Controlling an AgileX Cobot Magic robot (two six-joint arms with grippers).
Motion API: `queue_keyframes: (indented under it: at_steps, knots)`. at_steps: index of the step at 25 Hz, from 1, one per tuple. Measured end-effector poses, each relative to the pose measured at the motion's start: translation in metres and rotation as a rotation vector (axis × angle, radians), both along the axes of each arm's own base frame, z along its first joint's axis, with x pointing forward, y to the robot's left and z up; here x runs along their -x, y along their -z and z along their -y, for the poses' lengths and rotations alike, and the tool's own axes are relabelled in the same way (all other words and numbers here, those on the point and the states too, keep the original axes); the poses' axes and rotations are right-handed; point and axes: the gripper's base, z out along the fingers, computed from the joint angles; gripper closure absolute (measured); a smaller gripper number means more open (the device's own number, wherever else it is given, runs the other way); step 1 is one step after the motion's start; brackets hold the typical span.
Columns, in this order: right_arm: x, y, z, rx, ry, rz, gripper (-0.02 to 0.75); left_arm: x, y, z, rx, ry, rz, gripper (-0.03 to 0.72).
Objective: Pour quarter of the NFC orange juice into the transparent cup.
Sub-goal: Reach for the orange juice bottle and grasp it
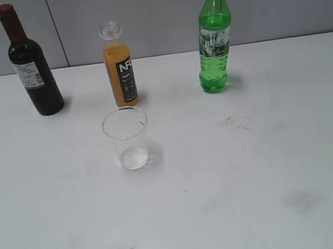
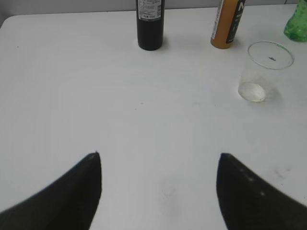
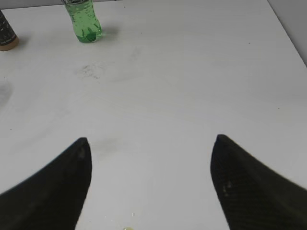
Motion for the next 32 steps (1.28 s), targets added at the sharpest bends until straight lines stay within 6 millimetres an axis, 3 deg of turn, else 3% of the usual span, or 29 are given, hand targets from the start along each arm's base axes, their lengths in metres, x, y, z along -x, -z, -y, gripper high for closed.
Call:
queue_keyframes:
  at_steps: [6, 13, 22, 32]
  knots:
    - [0.0, 0.0, 0.0, 0.0, 0.0, 0.0, 0.147, 0.0, -0.002, 0.002, 0.02, 0.01, 0.011, 0.091]
    - [0.0, 0.0, 0.0, 0.0, 0.0, 0.0, 0.147, -0.015, -0.02, 0.004, 0.057, 0.01, 0.097, 0.05]
    - [0.0, 0.0, 0.0, 0.0, 0.0, 0.0, 0.147, -0.069, -0.04, 0.008, 0.119, -0.006, 0.172, 0.061]
    - [0.0, 0.0, 0.0, 0.0, 0.0, 0.0, 0.147, -0.131, -0.038, 0.009, 0.112, -0.032, 0.185, 0.076]
